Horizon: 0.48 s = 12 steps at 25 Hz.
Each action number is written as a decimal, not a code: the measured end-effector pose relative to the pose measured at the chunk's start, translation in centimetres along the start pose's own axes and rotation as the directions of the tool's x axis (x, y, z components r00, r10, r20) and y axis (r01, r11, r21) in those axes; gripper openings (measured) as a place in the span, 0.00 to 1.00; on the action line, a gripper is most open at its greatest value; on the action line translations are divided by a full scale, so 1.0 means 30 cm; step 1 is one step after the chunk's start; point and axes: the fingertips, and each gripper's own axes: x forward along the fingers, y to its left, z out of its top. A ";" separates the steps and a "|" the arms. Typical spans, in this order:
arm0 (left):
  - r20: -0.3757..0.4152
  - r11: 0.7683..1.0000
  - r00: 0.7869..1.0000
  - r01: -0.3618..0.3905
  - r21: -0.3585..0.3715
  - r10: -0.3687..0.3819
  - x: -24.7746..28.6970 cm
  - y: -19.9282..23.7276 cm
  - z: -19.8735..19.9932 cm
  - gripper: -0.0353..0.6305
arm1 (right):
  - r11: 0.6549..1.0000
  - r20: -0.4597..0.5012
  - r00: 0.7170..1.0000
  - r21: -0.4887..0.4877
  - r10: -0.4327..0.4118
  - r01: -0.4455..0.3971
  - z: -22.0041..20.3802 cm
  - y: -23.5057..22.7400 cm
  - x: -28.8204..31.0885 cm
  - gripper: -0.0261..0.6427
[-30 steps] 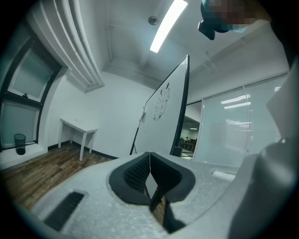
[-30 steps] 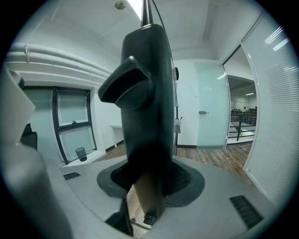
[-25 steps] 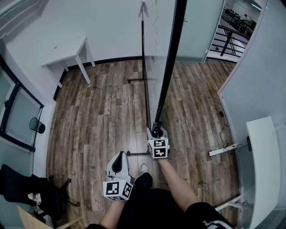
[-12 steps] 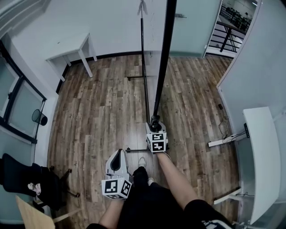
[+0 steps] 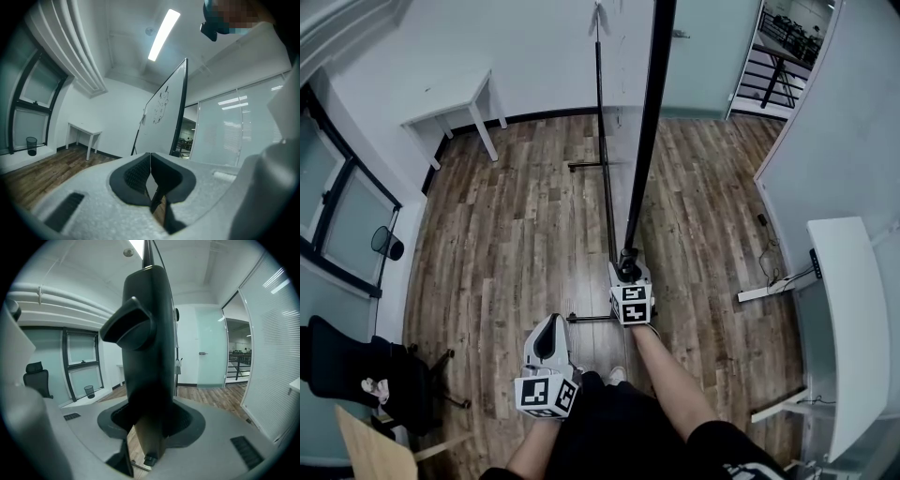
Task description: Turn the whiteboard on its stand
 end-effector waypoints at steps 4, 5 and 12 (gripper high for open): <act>-0.010 1.000 1.000 0.025 0.015 -0.025 -0.024 0.008 0.005 0.08 | 1.000 -0.002 1.000 -0.006 -0.004 0.004 -0.020 0.024 -0.042 0.29; -0.011 0.999 0.999 0.032 0.017 -0.031 -0.032 0.012 0.006 0.08 | 1.000 0.000 1.000 -0.007 -0.003 0.003 -0.026 0.033 -0.054 0.29; -0.011 0.997 0.997 0.078 0.015 -0.078 -0.054 0.015 0.015 0.08 | 1.000 0.011 1.000 -0.007 -0.014 0.014 -0.053 0.060 -0.130 0.29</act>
